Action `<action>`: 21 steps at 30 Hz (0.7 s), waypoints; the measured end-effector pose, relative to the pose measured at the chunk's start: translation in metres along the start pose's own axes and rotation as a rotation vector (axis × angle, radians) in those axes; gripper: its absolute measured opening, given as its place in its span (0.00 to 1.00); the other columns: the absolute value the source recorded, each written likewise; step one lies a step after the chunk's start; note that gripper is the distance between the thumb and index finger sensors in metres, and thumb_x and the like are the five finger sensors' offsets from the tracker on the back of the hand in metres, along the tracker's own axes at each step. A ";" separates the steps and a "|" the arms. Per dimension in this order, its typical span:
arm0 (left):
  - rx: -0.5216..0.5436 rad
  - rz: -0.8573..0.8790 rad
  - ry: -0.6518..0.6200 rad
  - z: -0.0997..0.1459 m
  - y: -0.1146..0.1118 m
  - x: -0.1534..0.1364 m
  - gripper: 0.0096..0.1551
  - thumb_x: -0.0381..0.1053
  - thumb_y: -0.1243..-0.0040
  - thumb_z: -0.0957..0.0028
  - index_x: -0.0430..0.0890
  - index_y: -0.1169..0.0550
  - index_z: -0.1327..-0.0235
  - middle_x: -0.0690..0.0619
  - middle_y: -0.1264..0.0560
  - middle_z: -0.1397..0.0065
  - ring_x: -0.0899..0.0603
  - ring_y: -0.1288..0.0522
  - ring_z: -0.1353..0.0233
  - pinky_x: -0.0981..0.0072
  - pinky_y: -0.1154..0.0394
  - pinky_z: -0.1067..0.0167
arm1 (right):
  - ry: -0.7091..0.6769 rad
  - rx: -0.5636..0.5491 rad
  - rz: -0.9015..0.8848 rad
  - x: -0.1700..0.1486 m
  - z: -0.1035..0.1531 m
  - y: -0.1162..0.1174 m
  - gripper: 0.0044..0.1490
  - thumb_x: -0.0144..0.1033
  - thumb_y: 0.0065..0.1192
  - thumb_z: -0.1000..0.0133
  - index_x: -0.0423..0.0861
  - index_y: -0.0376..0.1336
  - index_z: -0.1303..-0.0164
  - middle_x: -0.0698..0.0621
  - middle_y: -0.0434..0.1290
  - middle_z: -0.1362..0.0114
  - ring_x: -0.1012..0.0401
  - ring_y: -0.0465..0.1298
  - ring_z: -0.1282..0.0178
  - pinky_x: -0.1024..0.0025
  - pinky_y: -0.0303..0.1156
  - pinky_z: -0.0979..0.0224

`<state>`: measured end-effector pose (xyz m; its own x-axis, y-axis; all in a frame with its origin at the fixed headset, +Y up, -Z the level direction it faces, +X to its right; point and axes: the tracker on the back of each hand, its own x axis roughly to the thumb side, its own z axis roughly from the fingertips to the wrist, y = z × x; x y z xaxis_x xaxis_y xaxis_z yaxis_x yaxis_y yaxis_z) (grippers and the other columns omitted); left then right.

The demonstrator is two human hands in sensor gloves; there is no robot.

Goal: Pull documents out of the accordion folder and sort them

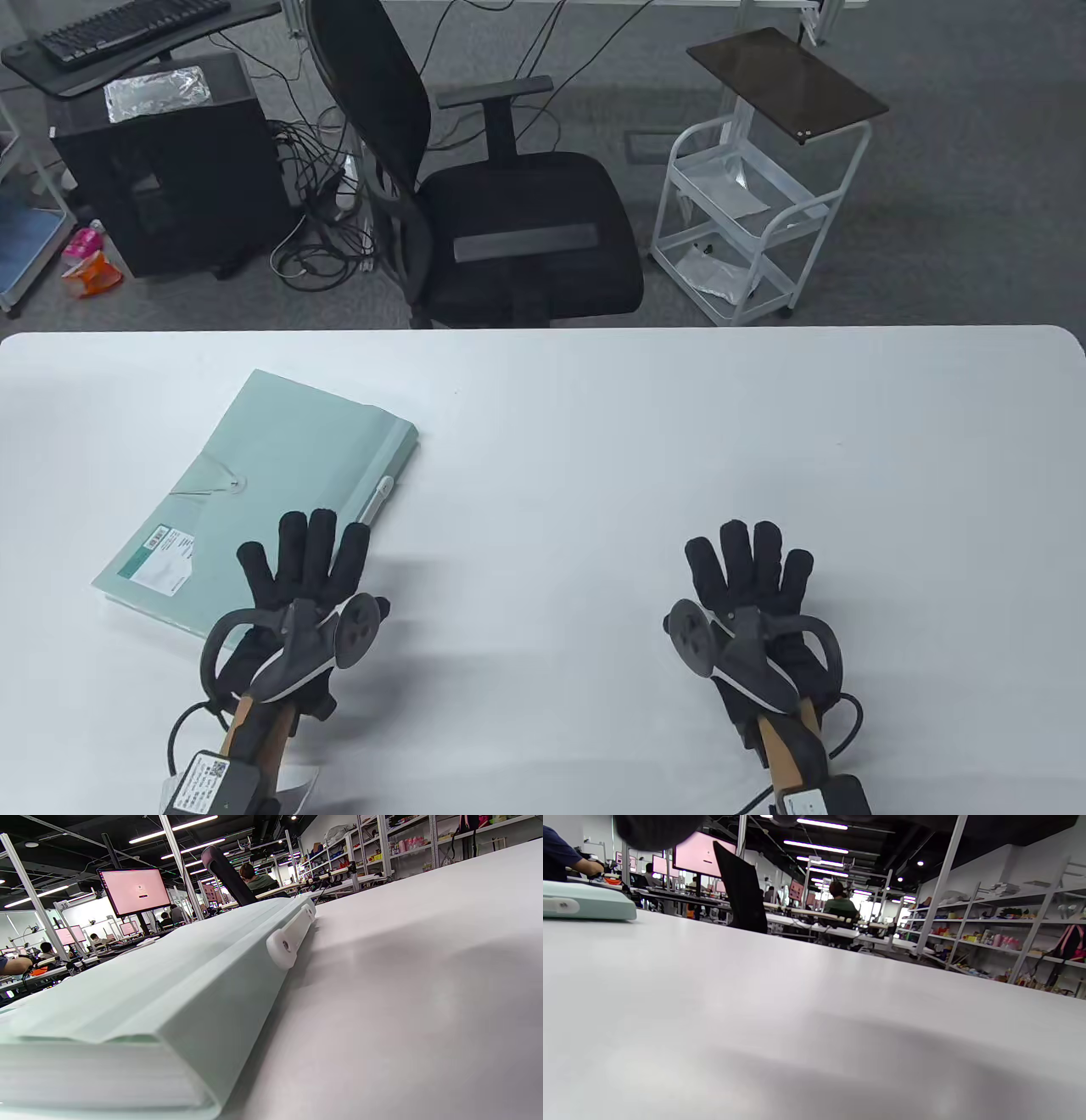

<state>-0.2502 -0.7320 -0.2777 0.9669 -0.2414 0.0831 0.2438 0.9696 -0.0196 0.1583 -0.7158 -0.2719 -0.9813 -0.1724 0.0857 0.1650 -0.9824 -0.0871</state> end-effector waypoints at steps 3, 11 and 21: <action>0.000 0.004 0.000 0.000 0.000 0.000 0.53 0.75 0.67 0.41 0.52 0.66 0.13 0.42 0.68 0.10 0.28 0.66 0.12 0.21 0.60 0.25 | 0.000 -0.001 -0.001 0.000 0.000 0.000 0.54 0.63 0.46 0.52 0.49 0.37 0.22 0.36 0.40 0.14 0.31 0.38 0.18 0.26 0.38 0.23; -0.003 0.023 -0.003 -0.001 0.000 -0.001 0.53 0.75 0.67 0.41 0.52 0.65 0.12 0.41 0.67 0.10 0.28 0.65 0.12 0.22 0.59 0.24 | -0.001 0.002 -0.004 0.000 0.000 0.000 0.54 0.63 0.46 0.52 0.49 0.37 0.22 0.36 0.40 0.14 0.31 0.38 0.18 0.26 0.38 0.23; -0.015 0.075 -0.008 -0.001 0.001 -0.005 0.53 0.75 0.67 0.41 0.51 0.64 0.12 0.41 0.67 0.10 0.28 0.64 0.11 0.24 0.58 0.23 | 0.001 0.003 -0.009 0.000 0.000 0.001 0.54 0.63 0.46 0.52 0.49 0.37 0.22 0.36 0.40 0.14 0.31 0.38 0.18 0.26 0.38 0.23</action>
<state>-0.2547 -0.7302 -0.2796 0.9819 -0.1673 0.0891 0.1715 0.9843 -0.0412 0.1587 -0.7164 -0.2725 -0.9828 -0.1634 0.0858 0.1563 -0.9842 -0.0832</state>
